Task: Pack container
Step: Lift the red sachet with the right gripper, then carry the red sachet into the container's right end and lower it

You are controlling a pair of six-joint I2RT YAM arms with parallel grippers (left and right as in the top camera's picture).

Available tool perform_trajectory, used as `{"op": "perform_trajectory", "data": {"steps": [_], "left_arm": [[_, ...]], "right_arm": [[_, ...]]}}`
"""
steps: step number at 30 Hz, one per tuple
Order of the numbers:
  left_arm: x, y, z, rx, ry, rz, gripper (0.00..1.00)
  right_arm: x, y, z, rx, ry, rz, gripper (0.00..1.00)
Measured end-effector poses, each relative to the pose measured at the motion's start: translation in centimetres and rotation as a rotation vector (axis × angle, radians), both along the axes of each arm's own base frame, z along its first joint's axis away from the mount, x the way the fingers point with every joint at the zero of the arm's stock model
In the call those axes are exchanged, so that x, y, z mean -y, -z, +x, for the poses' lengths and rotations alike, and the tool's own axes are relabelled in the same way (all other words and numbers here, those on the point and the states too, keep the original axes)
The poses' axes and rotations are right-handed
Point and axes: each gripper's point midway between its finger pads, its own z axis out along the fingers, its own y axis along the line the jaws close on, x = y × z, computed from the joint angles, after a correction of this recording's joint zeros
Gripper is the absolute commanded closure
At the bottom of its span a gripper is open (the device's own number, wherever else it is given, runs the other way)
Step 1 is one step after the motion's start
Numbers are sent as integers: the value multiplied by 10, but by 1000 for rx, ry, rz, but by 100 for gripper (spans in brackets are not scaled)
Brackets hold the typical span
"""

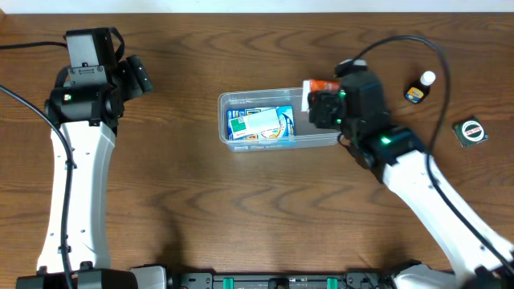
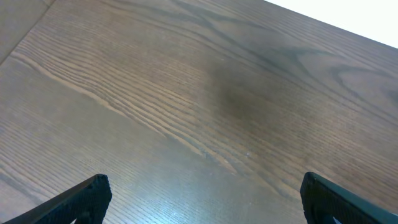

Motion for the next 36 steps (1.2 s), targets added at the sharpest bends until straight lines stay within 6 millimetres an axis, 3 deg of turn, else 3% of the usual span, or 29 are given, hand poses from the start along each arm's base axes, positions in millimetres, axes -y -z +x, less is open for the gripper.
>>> {"op": "perform_trajectory", "data": {"steps": [4,13,20,24,36], "left_arm": [[0,0,0,0,0,0,2],[0,0,0,0,0,0,2],[0,0,0,0,0,0,2],[0,0,0,0,0,0,2],[0,0,0,0,0,0,2]], "right_arm": [[-7,18,5,-69,-14,-39,38],[-15,28,25,-130,-63,-147,32],[-10,73,24,-232,-88,-239,31],[-7,89,25,-256,-86,-271,30],[-8,99,39,-222,-88,-302,29]]}}
